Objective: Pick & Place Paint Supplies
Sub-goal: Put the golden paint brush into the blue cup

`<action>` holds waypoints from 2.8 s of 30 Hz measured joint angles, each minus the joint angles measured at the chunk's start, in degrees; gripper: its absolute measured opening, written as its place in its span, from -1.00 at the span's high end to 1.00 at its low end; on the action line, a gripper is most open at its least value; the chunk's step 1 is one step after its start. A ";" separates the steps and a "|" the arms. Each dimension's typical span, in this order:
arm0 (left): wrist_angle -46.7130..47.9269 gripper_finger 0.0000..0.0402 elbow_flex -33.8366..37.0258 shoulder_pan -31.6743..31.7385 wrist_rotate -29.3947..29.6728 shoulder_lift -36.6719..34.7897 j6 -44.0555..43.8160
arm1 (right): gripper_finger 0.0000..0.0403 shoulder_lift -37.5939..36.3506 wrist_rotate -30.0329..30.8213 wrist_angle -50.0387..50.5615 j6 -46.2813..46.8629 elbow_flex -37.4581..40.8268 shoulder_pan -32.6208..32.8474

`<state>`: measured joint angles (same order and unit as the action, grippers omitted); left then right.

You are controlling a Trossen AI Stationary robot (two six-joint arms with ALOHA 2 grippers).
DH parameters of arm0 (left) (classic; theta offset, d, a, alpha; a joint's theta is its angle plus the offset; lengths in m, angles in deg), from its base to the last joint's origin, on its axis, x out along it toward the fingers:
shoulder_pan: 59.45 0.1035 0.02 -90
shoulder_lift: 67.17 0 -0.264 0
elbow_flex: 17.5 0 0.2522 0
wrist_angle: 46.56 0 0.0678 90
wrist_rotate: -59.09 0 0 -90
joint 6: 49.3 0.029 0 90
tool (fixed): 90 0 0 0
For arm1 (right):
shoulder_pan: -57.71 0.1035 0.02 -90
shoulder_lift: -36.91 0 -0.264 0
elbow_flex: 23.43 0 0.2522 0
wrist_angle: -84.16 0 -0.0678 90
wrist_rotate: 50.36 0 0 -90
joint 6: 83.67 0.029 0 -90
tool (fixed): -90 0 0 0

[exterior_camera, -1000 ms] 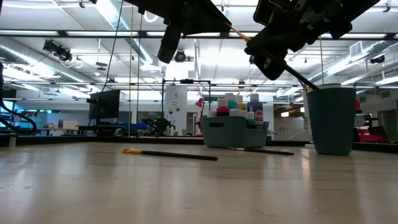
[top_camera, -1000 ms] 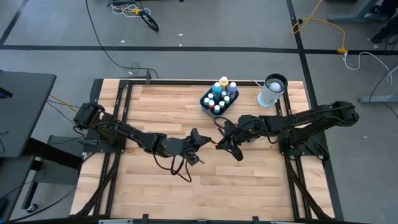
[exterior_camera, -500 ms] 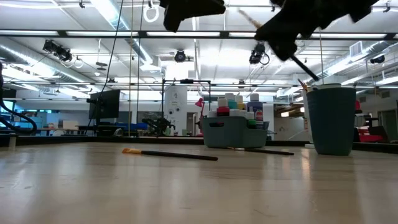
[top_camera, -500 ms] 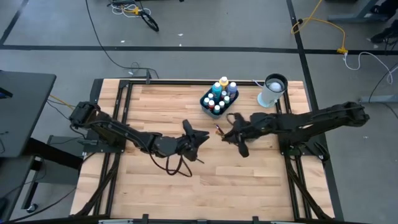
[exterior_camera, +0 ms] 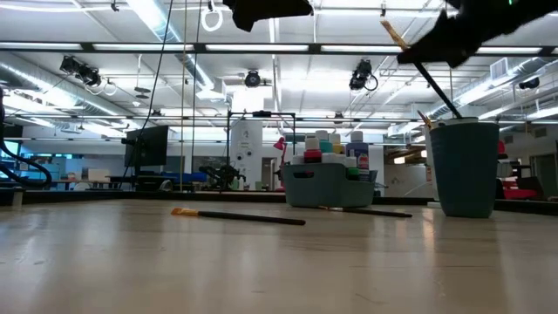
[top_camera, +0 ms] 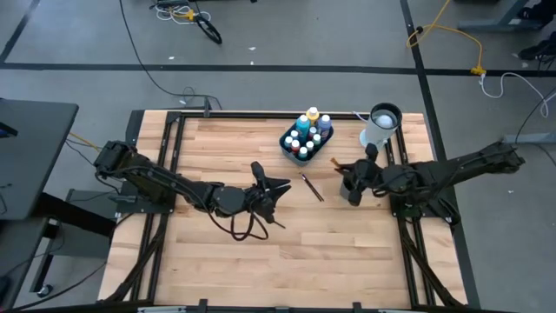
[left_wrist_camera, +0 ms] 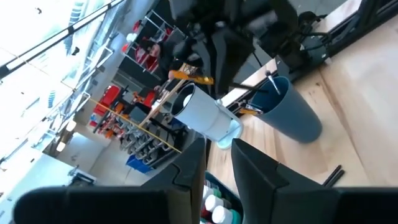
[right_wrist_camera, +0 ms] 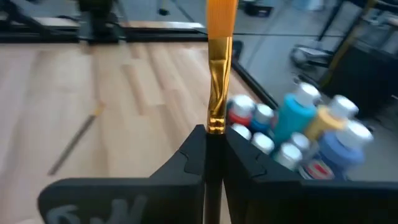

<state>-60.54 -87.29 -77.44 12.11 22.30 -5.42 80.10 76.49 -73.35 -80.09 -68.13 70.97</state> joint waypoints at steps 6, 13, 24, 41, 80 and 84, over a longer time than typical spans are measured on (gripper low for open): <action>-0.06 0.57 0.00 0.03 -0.54 0.00 -1.93 | 0.86 -2.16 5.14 -11.26 -2.96 9.67 -0.12; 0.27 0.58 0.00 0.10 -0.63 0.00 -5.64 | 0.86 -2.15 6.12 -20.67 -4.10 17.25 -0.12; 0.47 0.58 0.00 0.14 -0.61 0.02 -6.15 | 0.86 -2.13 5.70 -20.64 -1.88 19.83 -0.14; 3.29 0.59 0.04 0.14 0.49 0.09 -9.35 | 0.22 -2.13 5.85 -27.67 -8.52 19.85 -0.14; 9.75 0.60 32.25 7.19 -33.84 -22.77 -48.06 | 0.21 19.85 -18.38 -43.21 -10.43 0.74 -0.14; 8.25 0.60 36.61 7.77 -33.70 -22.75 -51.25 | 0.21 22.95 -18.36 -43.28 -9.31 -0.10 -0.14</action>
<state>-52.29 -50.68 -69.67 -21.59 -0.45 -56.67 103.05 58.12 -116.63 -89.40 -68.23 70.83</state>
